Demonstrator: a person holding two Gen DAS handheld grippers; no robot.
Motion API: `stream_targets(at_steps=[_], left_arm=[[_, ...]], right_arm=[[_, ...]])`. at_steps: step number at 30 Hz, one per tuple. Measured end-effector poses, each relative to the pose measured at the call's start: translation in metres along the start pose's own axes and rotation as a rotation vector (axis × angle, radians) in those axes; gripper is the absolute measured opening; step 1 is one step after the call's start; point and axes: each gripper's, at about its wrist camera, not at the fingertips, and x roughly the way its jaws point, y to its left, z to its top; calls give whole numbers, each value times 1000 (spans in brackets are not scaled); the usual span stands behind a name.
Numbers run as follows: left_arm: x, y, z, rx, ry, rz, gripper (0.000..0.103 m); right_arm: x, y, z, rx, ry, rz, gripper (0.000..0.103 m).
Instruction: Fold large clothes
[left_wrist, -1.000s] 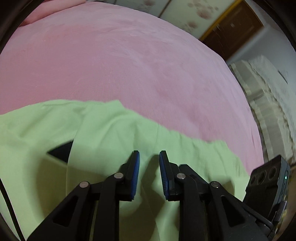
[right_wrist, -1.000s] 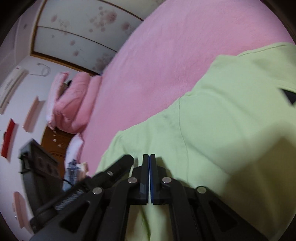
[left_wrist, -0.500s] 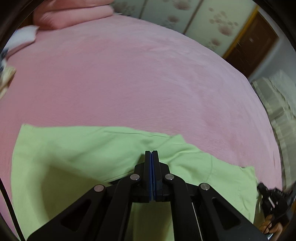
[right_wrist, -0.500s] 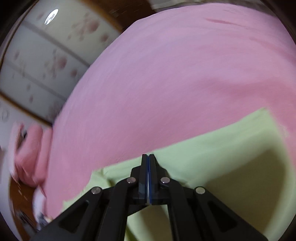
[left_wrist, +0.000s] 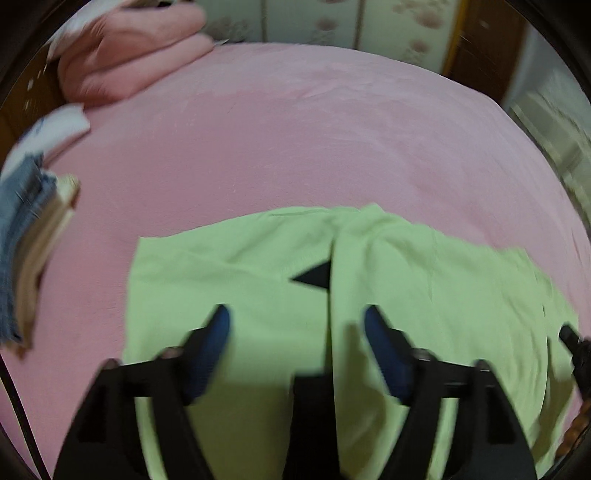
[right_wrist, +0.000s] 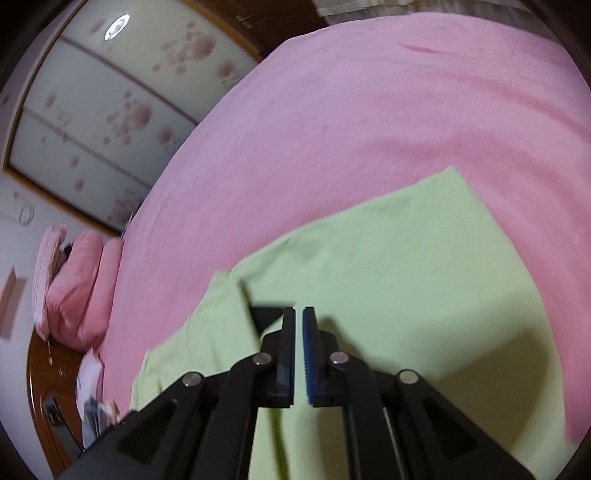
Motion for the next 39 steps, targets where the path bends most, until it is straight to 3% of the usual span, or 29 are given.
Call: stream_targets(at_steps=[6, 9, 14, 17, 22, 26, 31, 35, 39], left_arm=[[-47, -17, -36, 106, 20, 18, 81], [-65, -16, -48, 133, 26, 23, 82], [-114, -21, -78, 197, 39, -31, 83], [-140, -19, -97, 243, 39, -56, 84], [-178, -12, -130, 299, 53, -106, 84], [-200, -1, -157, 327, 95, -128, 84], [-222, 16, -185, 292, 137, -132, 84], [-234, 23, -208, 267, 150, -97, 84], [-246, 30, -236, 172, 159, -31, 84]], right_arm=[[-35, 37, -46, -162, 103, -43, 8], [-55, 58, -73, -270, 129, -62, 18], [-95, 83, -114, -369, 164, -49, 46], [-115, 98, -138, -430, 158, -65, 52], [-146, 102, -170, -425, 154, -98, 59], [-176, 93, -199, -376, 160, -125, 60], [-204, 80, -226, -343, 139, -163, 60], [-221, 69, -244, -326, 151, -162, 60], [-245, 58, -261, -359, 123, -149, 60]])
